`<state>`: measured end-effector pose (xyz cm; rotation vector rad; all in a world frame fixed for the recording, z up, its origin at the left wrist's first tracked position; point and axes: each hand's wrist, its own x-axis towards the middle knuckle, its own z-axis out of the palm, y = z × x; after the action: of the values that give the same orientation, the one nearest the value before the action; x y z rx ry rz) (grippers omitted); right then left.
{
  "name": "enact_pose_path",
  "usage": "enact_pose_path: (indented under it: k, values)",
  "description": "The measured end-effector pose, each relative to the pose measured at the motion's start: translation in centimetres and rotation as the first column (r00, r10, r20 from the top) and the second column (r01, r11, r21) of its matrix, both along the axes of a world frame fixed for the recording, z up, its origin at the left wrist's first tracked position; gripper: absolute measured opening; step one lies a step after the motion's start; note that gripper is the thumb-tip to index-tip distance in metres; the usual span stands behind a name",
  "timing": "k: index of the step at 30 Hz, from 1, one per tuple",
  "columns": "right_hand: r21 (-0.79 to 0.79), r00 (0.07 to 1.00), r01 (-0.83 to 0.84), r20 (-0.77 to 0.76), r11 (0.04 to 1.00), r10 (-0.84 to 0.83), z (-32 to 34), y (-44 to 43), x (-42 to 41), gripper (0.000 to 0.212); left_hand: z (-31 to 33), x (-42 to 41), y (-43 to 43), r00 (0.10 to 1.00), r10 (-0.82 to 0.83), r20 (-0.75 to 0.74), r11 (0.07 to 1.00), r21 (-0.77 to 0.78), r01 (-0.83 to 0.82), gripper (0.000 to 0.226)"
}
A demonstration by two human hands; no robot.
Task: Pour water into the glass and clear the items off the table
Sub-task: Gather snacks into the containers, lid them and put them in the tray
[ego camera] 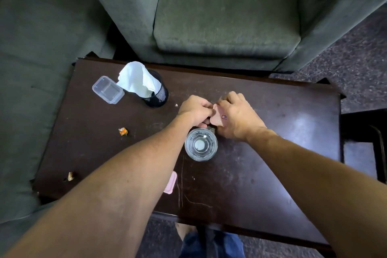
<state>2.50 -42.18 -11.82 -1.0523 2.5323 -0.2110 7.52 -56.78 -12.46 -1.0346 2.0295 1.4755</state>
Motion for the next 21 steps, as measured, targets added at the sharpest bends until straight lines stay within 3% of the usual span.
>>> enact_pose_path:
  k: [14,21]
  values:
    - [-0.015,1.0,0.004,0.011,1.0,-0.004,-0.7,2.3,-0.4,0.067,0.2,-0.9,1.2,0.997,-0.066,0.027,0.994,-0.091,0.068,0.008]
    - [-0.025,0.99,0.037,0.136,0.999,-0.033,-2.2,3.1,0.2,0.08,0.5,-1.4,1.4,0.996,-0.057,0.072,0.988,-0.137,0.067,0.008]
